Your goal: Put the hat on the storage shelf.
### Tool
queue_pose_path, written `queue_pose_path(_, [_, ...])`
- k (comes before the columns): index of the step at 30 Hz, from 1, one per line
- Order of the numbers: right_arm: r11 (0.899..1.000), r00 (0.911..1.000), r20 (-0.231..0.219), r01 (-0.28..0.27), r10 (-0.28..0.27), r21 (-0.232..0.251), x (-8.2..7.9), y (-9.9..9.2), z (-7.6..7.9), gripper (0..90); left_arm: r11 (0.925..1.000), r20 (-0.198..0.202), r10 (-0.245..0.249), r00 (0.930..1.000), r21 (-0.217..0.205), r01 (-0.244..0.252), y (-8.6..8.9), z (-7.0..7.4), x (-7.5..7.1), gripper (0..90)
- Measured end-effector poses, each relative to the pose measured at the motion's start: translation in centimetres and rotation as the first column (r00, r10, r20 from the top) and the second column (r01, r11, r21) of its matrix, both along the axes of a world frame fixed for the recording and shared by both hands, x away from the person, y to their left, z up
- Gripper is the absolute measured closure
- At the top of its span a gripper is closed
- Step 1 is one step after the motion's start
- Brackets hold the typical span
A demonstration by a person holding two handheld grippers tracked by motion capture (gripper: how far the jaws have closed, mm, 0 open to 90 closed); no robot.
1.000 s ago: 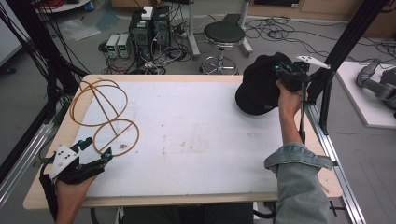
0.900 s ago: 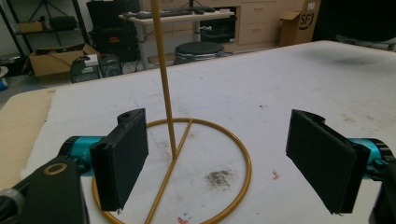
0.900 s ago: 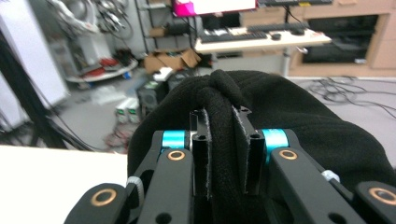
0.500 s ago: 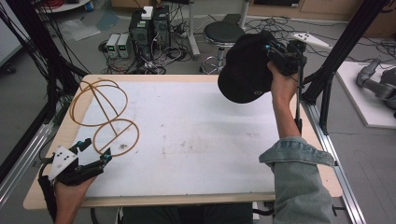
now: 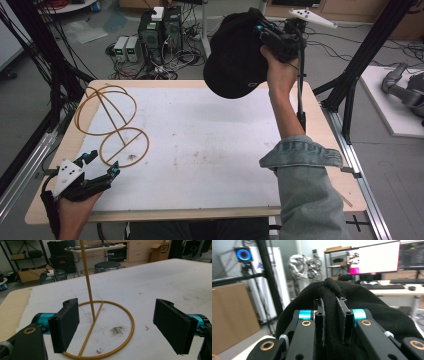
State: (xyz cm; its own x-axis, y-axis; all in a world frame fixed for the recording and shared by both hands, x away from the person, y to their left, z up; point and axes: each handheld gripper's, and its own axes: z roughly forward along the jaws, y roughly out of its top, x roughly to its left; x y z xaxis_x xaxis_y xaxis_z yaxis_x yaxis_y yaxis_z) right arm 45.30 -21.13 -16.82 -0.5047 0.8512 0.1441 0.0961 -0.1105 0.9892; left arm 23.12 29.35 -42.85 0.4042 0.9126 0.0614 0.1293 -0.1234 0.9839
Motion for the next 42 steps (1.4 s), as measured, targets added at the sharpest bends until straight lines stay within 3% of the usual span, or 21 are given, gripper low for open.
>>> queue_pose_path(3, [0.998, 0.9987, 0.005, -0.052, 0.052, 0.021, -0.1, 2.1, 0.7, 80.0, 1.0, 0.001, -0.006, 1.0, -0.002, 0.006, 0.0, 0.0, -0.1, 21.3])
queue_pose_path(10, [0.994, 0.9934, 0.02, -0.113, 0.113, 0.008, -0.6, 5.8, 1.8, 80.0, 0.9999, 0.0, -0.013, 0.9999, -0.005, 0.013, -0.1, 0.0, 0.0, 21.3])
queue_pose_path(19, [0.974, 0.9745, 0.027, -0.223, 0.223, 0.026, -1.2, 11.1, 3.2, 79.9, 0.9998, 0.006, -0.021, 0.9998, -0.007, 0.021, -0.1, 0.0, 0.1, 21.3])
queue_pose_path(30, [0.94, 0.94, 0.034, -0.341, 0.34, 0.034, -2.4, 16.2, 3.8, 79.8, 0.9999, 0.01, -0.015, 0.9998, -0.003, 0.015, 0.0, 0.1, -0.2, 21.3])
queue_pose_path(32, [0.926, 0.927, 0.029, -0.375, 0.374, 0.046, -2.7, 17.0, 3.7, 79.7, 0.9999, 0.01, -0.015, 0.9998, -0.003, 0.015, 0.0, 0.1, -0.3, 21.3])
queue_pose_path(33, [0.926, 0.927, 0.029, -0.375, 0.374, 0.046, -2.7, 17.0, 3.7, 79.7, 0.9999, 0.011, -0.015, 0.9998, -0.001, 0.015, 0.0, 0.1, -0.3, 21.3])
queue_pose_path(38, [0.906, 0.9078, 0.02, -0.419, 0.419, 0.055, -3.2, 18.5, 3.4, 79.7, 0.9999, 0.01, -0.015, 0.9998, 0.003, 0.015, 0.0, 0.1, -0.3, 21.3])
queue_pose_path(42, [0.884, 0.8875, 0.01, -0.46, 0.461, 0.084, -3.4, 19.5, 3.1, 79.6, 0.9999, 0.011, -0.014, 0.9998, -0.002, 0.014, 0.0, 0.1, -0.4, 21.3])
